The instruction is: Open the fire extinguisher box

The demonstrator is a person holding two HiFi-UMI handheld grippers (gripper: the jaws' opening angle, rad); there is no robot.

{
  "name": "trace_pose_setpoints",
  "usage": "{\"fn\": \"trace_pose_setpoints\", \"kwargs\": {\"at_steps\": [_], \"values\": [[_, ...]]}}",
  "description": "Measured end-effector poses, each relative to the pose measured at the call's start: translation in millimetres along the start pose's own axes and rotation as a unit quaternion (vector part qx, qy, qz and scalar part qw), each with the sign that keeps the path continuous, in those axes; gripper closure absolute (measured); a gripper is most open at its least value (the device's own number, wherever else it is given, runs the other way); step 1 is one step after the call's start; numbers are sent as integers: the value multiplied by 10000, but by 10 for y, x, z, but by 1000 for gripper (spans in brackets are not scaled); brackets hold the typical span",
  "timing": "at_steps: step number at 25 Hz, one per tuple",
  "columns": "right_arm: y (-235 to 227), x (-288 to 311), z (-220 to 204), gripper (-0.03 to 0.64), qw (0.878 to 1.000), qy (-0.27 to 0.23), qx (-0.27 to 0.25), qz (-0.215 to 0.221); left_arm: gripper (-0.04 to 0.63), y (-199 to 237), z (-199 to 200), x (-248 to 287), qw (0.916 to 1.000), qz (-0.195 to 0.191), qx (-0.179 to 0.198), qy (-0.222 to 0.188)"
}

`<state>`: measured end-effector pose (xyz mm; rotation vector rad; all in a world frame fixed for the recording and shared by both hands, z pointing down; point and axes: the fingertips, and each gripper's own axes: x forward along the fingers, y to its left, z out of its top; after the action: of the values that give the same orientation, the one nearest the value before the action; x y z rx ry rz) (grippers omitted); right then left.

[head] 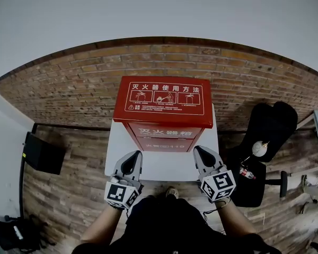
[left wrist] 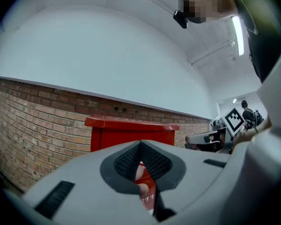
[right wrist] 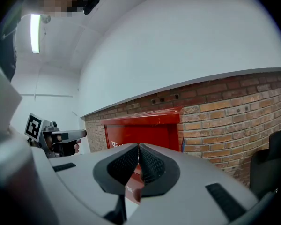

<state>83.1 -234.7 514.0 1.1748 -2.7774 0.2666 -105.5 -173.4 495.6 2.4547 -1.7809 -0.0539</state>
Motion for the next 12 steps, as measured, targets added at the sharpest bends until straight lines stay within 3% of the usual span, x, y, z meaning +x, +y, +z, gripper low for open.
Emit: {"fn": "trace_pose_setpoints", "kwargs": {"at_steps": [7,12], "values": [[31,150,105,597,9999,2,-30,-142,545,192,110,137,9999,-128,68,86],[28,185,245,597,9995,-103,-126,-279,545,384,244,238,9997,-134,168,-77]]}}
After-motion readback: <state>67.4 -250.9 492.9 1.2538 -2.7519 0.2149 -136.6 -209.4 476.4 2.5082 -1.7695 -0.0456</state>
